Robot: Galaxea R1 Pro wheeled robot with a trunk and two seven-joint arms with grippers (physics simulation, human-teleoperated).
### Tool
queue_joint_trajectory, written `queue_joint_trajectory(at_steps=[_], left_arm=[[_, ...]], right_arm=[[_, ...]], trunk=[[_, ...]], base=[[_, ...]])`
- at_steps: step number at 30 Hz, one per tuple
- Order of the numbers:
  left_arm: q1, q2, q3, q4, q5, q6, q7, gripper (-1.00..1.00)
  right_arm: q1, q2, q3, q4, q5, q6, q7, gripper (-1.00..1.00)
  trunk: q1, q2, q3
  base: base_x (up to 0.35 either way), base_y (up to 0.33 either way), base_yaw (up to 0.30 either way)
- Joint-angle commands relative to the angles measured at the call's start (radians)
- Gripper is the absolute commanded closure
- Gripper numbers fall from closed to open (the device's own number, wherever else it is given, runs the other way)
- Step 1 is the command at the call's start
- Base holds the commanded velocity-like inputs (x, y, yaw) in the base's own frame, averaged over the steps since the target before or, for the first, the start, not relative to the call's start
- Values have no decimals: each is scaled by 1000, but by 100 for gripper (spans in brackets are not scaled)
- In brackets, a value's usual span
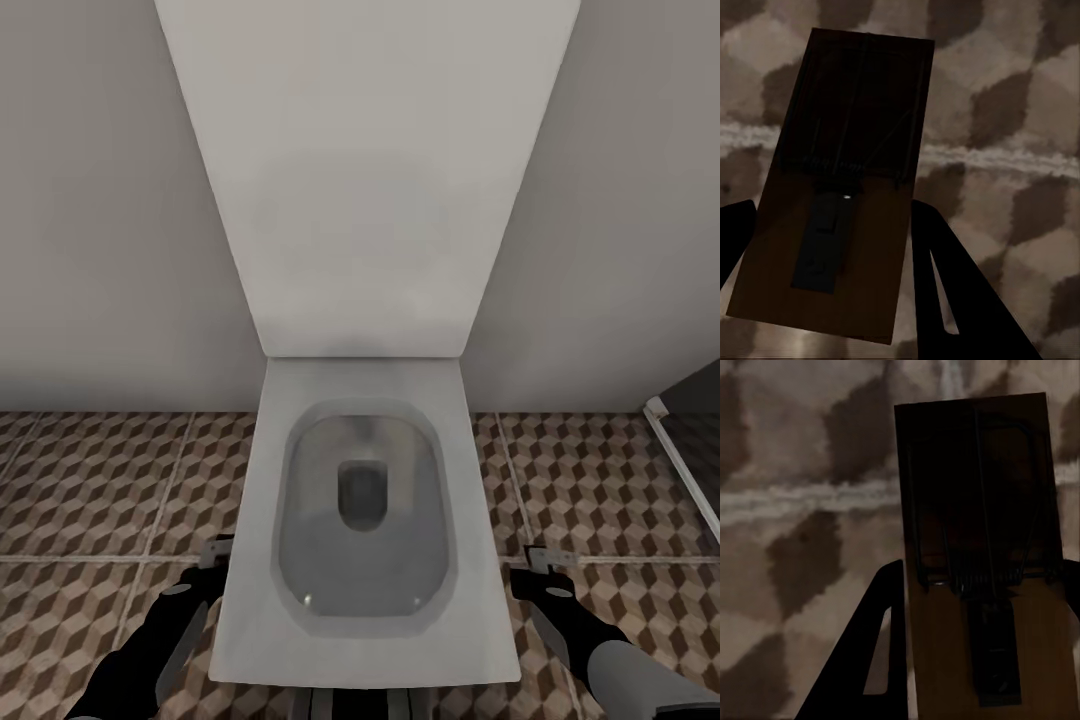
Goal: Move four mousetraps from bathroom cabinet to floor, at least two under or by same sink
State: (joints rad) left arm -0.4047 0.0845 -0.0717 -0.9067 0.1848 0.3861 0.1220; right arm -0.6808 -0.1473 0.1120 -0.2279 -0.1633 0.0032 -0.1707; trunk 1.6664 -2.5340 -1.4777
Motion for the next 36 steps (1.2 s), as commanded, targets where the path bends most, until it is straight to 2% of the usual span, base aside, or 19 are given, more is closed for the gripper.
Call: queue_joint_trajectory(at_steps=[1,8,14,26,33,36], left_arm=[[0,1,-5,-2,7,4,8,100],[0,1,-5,-1,8,4,8,100],[0,1,-5,-1,8,4,8,100],[0,1,-5,-1,8,4,8,100],[0,0,-5,-1,8,4,8,100],[0,2,-5,-2,8,4,8,100]], right_arm=[[0,0,9,-1,-11,0,0,100],[0,3,11,-1,-2,8,10,100],[0,2,13,-1,-3,13,69,100],[0,2,14,-1,-4,13,82,100],[0,2,14,-1,-4,12,82,100],[0,2,14,-1,-3,12,82,100]], trunk=[[0,0,-1],[0,0,-1],[0,0,-1],[0,0,-1],[3,-2,-28],[3,-2,-28]], base=[[0,0,0],[0,0,0],[0,0,0],[0,0,0],[0,0,0],[0,0,0]])
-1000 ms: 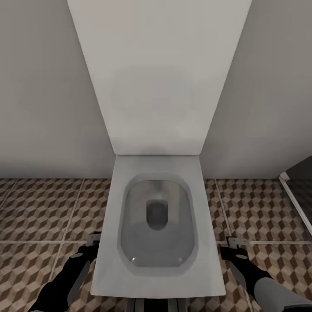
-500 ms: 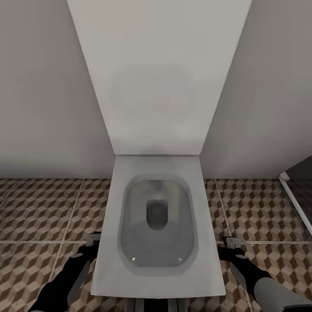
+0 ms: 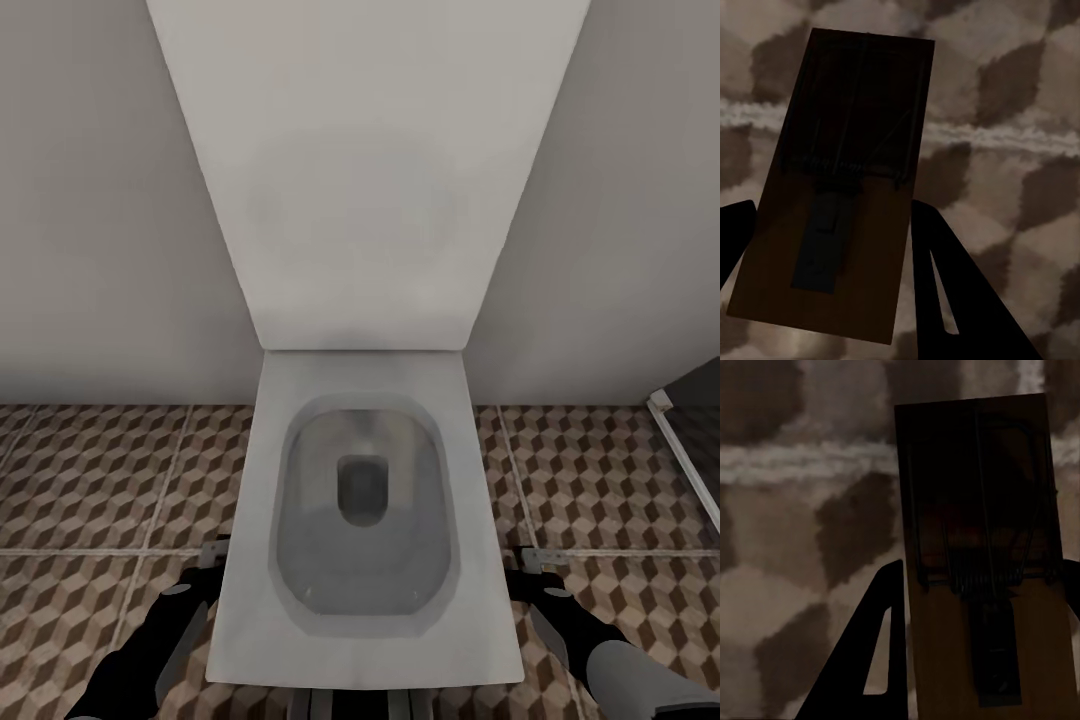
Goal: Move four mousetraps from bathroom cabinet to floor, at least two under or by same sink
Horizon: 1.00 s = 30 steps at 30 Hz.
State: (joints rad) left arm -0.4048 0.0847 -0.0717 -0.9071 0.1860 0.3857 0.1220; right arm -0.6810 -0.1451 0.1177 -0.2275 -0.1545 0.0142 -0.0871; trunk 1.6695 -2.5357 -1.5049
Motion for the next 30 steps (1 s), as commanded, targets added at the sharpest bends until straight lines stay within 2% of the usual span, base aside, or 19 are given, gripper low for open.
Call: queue_joint_trajectory(at_steps=[1,14,20,30], left_arm=[[0,2,-5,-2,7,4,8,100],[0,8,-4,-4,7,4,9,100],[0,33,-4,-2,8,4,9,100],[0,41,-2,1,10,5,10,100]], right_arm=[[0,-1,8,-1,-12,1,-2,100],[0,-1,9,-1,-11,1,-2,100],[0,-1,10,-1,-11,1,-2,100],[0,1,10,-1,-10,0,-2,100]], trunk=[[0,0,-1],[0,0,-1],[0,0,-1],[0,0,-1]], base=[[0,0,0],[0,0,0],[0,0,0],[0,0,0]])
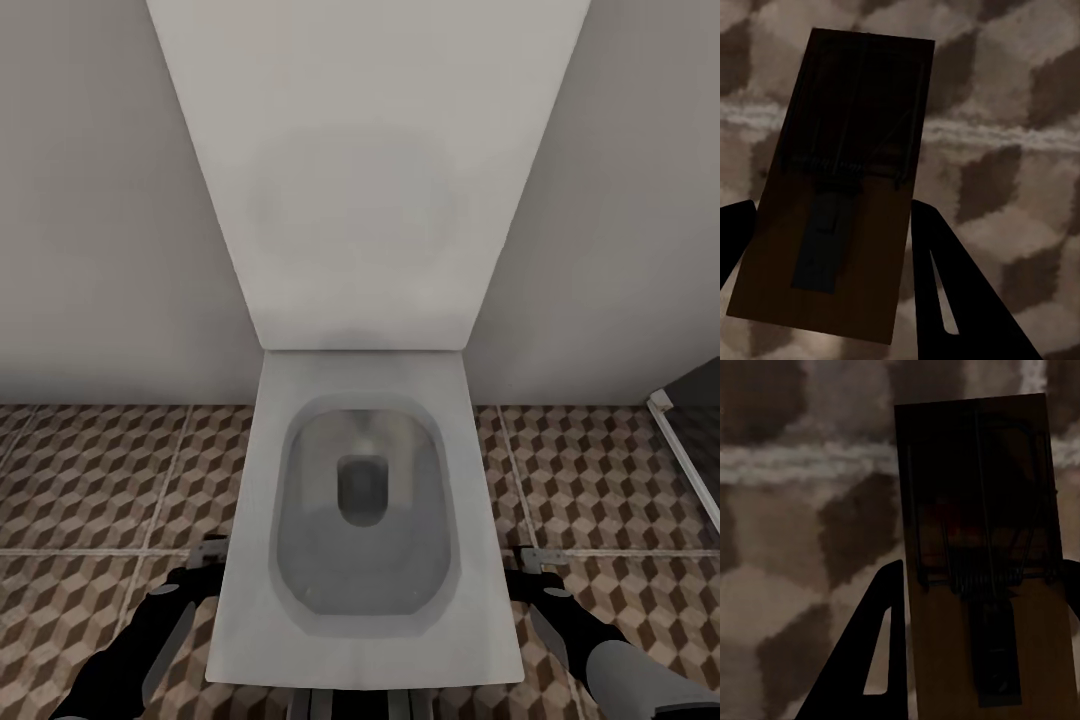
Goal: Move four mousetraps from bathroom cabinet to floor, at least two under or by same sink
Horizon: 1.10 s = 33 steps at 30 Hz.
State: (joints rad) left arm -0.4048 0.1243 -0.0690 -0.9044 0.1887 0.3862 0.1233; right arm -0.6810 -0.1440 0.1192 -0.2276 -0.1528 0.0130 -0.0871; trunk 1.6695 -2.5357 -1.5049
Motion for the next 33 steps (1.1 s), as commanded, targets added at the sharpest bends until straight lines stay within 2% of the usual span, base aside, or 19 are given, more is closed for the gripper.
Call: queue_joint_trajectory(at_steps=[1,3,10,27,33], left_arm=[[0,1,-5,-1,7,4,8,100],[0,1,-5,-1,8,4,9,100],[0,0,-5,5,8,5,8,100],[0,3,-5,6,8,4,8,100],[0,2,-5,6,8,5,8,100]], right_arm=[[0,0,8,-1,-12,1,-2,100],[0,0,8,-1,-12,1,-2,100],[0,0,8,-1,-11,1,-2,100],[0,0,8,-1,-11,1,-2,100],[0,0,8,-1,-11,1,-1,100]], trunk=[[0,0,-1],[0,0,-1],[3,-2,-28],[3,-2,-28],[6,-3,-51]], base=[[0,0,0],[0,0,0],[0,0,0],[0,0,0],[0,0,0]])
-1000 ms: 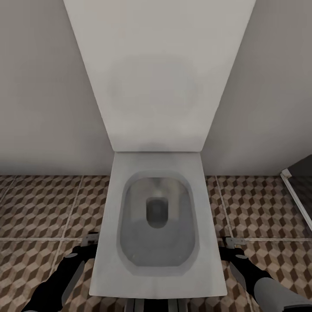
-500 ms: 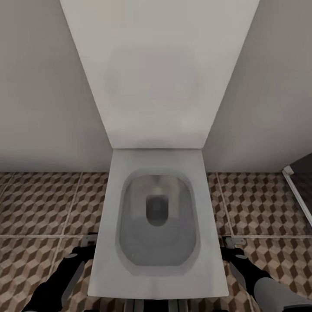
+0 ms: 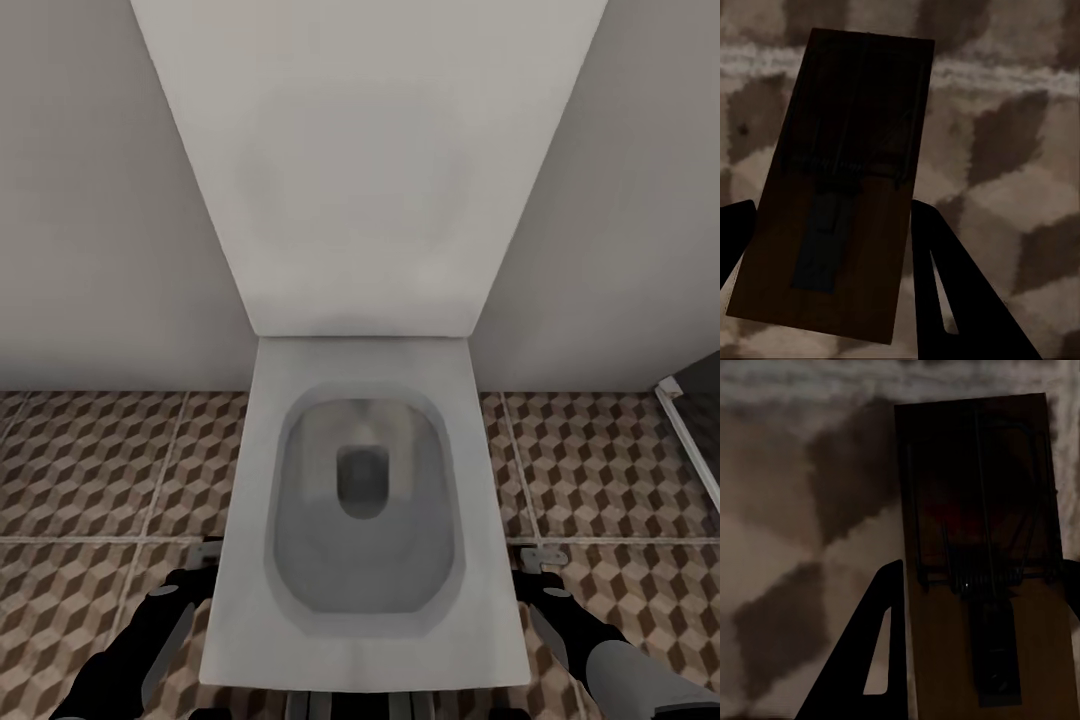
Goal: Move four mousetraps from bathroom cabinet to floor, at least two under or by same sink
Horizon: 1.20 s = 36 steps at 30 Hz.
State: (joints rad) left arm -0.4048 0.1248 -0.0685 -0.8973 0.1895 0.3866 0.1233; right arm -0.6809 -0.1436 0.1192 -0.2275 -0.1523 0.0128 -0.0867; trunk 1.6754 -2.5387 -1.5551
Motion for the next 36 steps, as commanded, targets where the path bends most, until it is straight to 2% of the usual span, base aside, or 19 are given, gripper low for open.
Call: queue_joint_trajectory(at_steps=[1,27,36], left_arm=[[0,2,-5,-2,7,4,8,100],[0,-1,-5,-2,9,2,8,100],[0,-5,-5,42,10,-114,8,100]], right_arm=[[0,-1,8,-1,-12,1,-2,100],[0,-1,7,-1,-12,-8,-2,100],[0,1,-1,2,-23,-111,-1,100]], trunk=[[0,0,-5],[0,0,-5],[0,0,-5]], base=[[0,0,0],[0,0,0],[0,0,0]])
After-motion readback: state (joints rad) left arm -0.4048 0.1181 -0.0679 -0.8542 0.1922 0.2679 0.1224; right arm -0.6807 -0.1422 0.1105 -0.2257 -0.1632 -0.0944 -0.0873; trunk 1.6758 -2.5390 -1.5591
